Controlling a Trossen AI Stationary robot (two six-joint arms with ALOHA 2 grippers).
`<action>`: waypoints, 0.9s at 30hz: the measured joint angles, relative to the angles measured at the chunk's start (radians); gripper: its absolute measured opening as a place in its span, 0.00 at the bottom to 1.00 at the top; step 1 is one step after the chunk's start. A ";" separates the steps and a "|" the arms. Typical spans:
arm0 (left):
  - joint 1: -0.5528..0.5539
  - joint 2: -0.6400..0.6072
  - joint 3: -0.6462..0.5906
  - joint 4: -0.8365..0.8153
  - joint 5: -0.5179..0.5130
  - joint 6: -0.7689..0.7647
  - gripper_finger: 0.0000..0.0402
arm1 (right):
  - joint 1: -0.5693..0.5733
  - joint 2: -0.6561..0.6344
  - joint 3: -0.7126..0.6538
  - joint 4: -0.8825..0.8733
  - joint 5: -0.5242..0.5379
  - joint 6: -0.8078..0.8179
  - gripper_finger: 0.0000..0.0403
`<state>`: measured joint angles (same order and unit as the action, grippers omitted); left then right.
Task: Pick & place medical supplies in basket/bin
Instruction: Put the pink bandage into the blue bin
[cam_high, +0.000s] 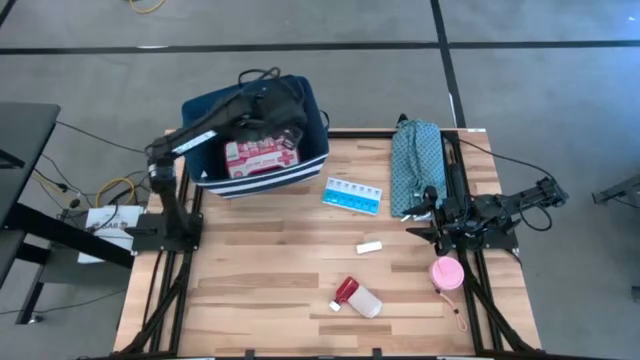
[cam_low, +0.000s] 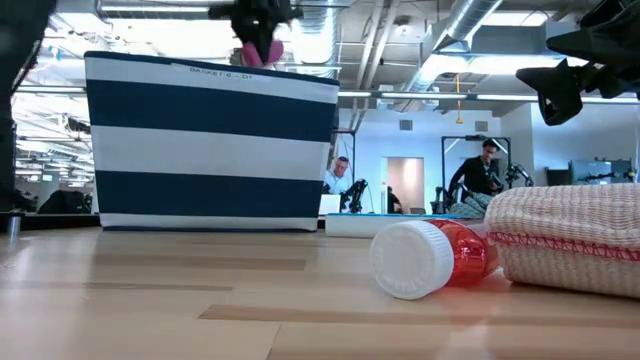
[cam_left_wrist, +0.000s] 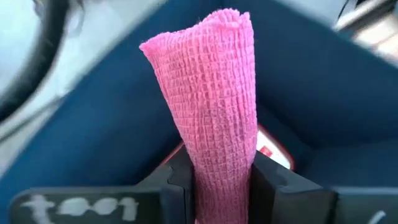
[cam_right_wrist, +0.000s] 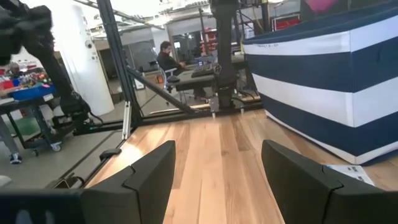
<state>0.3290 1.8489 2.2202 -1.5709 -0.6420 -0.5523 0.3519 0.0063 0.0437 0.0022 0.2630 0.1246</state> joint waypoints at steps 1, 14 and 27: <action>0.022 0.021 -0.001 0.000 0.026 0.012 0.18 | 0.000 0.000 0.000 0.000 0.000 0.000 0.58; 0.149 0.316 -0.001 0.000 0.062 0.172 0.20 | 0.000 0.000 0.000 0.003 -0.003 0.018 0.58; 0.145 0.371 0.004 -0.002 0.025 0.302 0.53 | 0.001 0.000 0.002 -0.058 -0.005 0.089 0.58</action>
<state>0.4739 2.2204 2.2238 -1.5725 -0.6173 -0.2500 0.3531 0.0063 0.0452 -0.0555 0.2584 0.2135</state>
